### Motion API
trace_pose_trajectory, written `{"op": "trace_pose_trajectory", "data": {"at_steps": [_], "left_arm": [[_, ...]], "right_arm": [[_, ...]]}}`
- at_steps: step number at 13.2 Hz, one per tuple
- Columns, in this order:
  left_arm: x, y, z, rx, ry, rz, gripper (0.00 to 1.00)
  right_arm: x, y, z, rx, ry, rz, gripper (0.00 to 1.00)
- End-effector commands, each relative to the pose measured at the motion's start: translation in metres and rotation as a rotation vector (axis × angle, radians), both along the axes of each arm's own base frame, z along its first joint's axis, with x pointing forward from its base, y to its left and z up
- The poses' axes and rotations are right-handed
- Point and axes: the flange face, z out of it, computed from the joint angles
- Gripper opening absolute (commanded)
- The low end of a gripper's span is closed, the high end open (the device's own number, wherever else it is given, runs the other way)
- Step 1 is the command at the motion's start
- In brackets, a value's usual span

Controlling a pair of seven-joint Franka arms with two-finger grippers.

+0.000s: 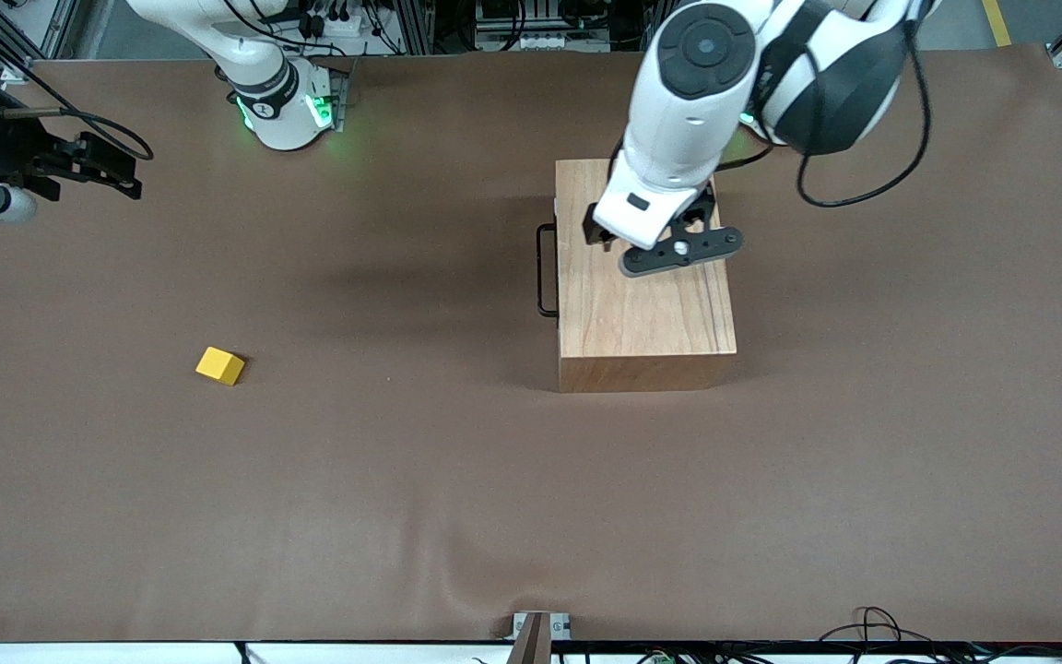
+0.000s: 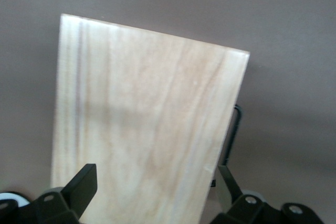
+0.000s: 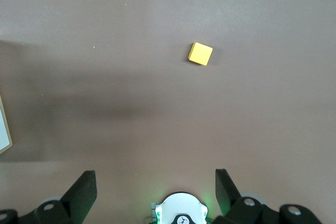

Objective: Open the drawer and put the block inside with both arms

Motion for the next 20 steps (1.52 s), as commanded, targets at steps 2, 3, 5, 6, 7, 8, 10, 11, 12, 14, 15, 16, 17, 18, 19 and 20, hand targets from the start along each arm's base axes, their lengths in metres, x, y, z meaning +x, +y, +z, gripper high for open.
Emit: {"op": "trace_pose_trajectory", "data": {"at_steps": [2,3,5,6,7,8,10,11,12,14,15,16,17,18,19,20], "left_arm": [[-0.01,-0.045,-0.012,-0.037,-0.027,0.04,1.0],[-0.013,-0.06,-0.019,-0.051,-0.039,0.044,1.0],[-0.017,-0.079,-0.038,-0.041,-0.026,0.067,1.0],[-0.021,-0.089,-0.047,-0.036,-0.02,0.068,1.0],[-0.025,-0.099,-0.051,-0.036,-0.024,0.074,1.0],[-0.027,-0.104,-0.058,-0.031,-0.021,0.078,1.0],[-0.032,-0.121,-0.074,-0.04,-0.029,0.077,1.0],[-0.028,-0.124,-0.088,-0.032,-0.031,0.106,1.0],[-0.035,-0.137,-0.101,-0.031,-0.045,0.104,1.0],[-0.04,-0.151,-0.115,-0.006,-0.081,0.085,1.0],[-0.047,-0.159,-0.126,0.015,-0.089,0.075,1.0],[-0.06,-0.17,-0.131,0.032,-0.104,0.044,1.0],[-0.065,-0.173,-0.136,0.057,-0.121,0.018,1.0],[-0.073,-0.178,-0.139,0.08,-0.143,-0.025,1.0],[-0.071,-0.177,-0.149,0.119,-0.168,-0.081,1.0],[-0.073,-0.179,-0.16,0.138,-0.168,-0.108,1.0]], "right_arm": [[-0.007,0.003,0.007,0.009,-0.021,-0.003,1.0],[-0.007,0.009,0.01,0.01,-0.03,0.009,1.0],[-0.008,0.011,0.016,0.005,-0.041,0.013,1.0],[-0.008,0.01,0.018,0.005,-0.043,0.012,1.0],[-0.008,0.007,0.019,0.005,-0.04,0.007,1.0],[-0.008,0.004,0.019,0.004,-0.038,0.004,1.0],[-0.008,-0.002,0.021,0.003,-0.042,0.005,1.0],[-0.01,-0.005,0.019,0.001,-0.017,0.001,1.0],[-0.013,-0.01,0.016,-0.001,0.012,-0.01,1.0],[-0.013,-0.021,0.014,-0.002,0.021,-0.036,1.0],[-0.013,-0.021,0.012,-0.006,0.026,-0.044,1.0],[-0.013,-0.021,0.012,-0.005,0.021,-0.046,1.0],[-0.011,-0.022,0.011,-0.005,0.017,-0.047,1.0],[-0.008,-0.022,0.009,-0.007,0.013,-0.049,1.0],[-0.005,-0.023,0.008,-0.006,0.006,-0.05,1.0],[-0.004,-0.027,0.006,-0.007,0.01,-0.06,1.0]]}}
